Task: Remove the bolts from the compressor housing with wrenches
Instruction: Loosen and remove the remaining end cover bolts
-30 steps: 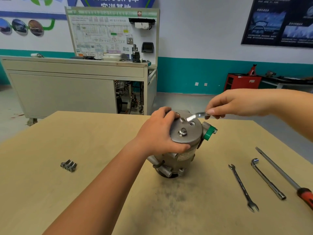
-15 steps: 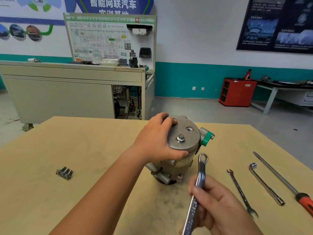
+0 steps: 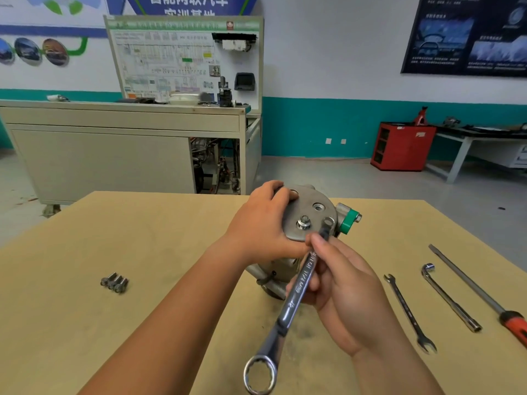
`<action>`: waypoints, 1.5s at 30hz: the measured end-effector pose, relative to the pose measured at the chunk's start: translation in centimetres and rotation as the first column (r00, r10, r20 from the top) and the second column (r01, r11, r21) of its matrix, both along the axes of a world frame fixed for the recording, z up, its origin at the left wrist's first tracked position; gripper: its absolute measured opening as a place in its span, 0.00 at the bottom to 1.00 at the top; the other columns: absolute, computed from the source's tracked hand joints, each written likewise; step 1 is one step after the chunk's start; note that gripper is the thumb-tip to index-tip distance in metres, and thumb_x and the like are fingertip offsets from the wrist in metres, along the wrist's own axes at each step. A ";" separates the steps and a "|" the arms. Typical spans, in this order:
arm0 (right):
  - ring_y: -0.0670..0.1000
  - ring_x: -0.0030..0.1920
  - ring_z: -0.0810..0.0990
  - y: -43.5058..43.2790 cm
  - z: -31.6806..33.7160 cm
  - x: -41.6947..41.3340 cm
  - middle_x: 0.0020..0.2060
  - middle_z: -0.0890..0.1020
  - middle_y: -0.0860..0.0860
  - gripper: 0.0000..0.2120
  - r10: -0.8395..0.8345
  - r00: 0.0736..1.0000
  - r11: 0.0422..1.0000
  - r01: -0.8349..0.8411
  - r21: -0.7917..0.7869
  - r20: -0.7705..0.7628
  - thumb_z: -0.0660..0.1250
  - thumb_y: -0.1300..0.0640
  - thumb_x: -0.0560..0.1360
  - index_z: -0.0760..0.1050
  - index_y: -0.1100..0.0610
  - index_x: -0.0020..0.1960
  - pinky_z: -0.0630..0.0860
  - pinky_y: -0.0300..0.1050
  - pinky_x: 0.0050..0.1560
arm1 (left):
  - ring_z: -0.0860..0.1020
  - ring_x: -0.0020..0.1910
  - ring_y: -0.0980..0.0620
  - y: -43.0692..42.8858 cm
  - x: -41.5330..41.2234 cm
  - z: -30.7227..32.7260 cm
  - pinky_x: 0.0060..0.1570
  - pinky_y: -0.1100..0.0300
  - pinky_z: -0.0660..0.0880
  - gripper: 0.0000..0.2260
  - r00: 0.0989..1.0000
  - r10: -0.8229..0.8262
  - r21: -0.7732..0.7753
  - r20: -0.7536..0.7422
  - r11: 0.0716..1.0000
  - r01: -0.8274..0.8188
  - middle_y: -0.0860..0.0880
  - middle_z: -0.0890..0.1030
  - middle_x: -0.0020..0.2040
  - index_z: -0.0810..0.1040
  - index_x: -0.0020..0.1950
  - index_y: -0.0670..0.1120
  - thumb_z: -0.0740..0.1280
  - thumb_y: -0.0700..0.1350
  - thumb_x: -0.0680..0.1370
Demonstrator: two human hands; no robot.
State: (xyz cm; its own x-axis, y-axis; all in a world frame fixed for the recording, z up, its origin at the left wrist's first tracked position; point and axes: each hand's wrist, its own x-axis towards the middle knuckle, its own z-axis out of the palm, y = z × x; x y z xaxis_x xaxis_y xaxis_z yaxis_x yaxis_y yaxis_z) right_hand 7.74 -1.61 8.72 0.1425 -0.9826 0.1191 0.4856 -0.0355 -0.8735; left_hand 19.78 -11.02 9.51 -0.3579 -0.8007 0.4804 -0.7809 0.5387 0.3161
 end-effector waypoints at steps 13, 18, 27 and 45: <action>0.46 0.18 0.70 -1.8 1.0 1.1 0.17 0.67 0.49 0.10 0.072 0.997 0.992 -0.071 0.107 -0.004 0.59 0.57 0.78 0.73 0.58 0.40 0.72 0.40 0.21 | 0.63 0.70 0.47 -0.6 0.1 -0.1 0.60 0.59 0.64 0.26 1.000 0.000 -0.001 0.022 1.000 0.000 0.46 0.63 0.72 0.68 0.70 0.47 0.68 0.50 0.73; 0.45 0.17 0.70 -2.0 1.1 1.0 0.17 0.67 0.49 0.10 0.080 0.997 0.991 -0.077 0.109 -0.021 0.58 0.58 0.79 0.71 0.60 0.41 0.73 0.39 0.21 | 0.63 0.70 0.46 -0.6 0.0 -0.1 0.61 0.58 0.65 0.27 1.000 -0.002 0.005 0.028 1.000 0.001 0.45 0.63 0.72 0.68 0.69 0.47 0.67 0.51 0.72; 0.48 0.16 0.69 -2.5 1.6 0.3 0.15 0.64 0.49 0.11 0.122 0.992 0.983 -0.117 0.139 -0.025 0.56 0.57 0.79 0.70 0.59 0.40 0.71 0.37 0.20 | 0.64 0.69 0.47 -0.6 -0.3 -0.1 0.59 0.60 0.64 0.33 1.000 0.007 0.023 0.019 1.000 -0.008 0.46 0.64 0.71 0.69 0.68 0.47 0.61 0.58 0.65; 0.45 0.12 0.64 -4.6 1.9 -6.0 0.15 0.61 0.47 0.12 0.508 0.808 0.860 -0.452 0.238 -0.300 0.61 0.50 0.70 0.74 0.54 0.31 0.66 0.34 0.16 | 0.64 0.68 0.50 -0.2 0.2 -0.2 0.57 0.65 0.60 0.40 1.000 -0.007 -0.025 -0.001 1.000 0.007 0.48 0.66 0.70 0.68 0.69 0.46 0.75 0.64 0.64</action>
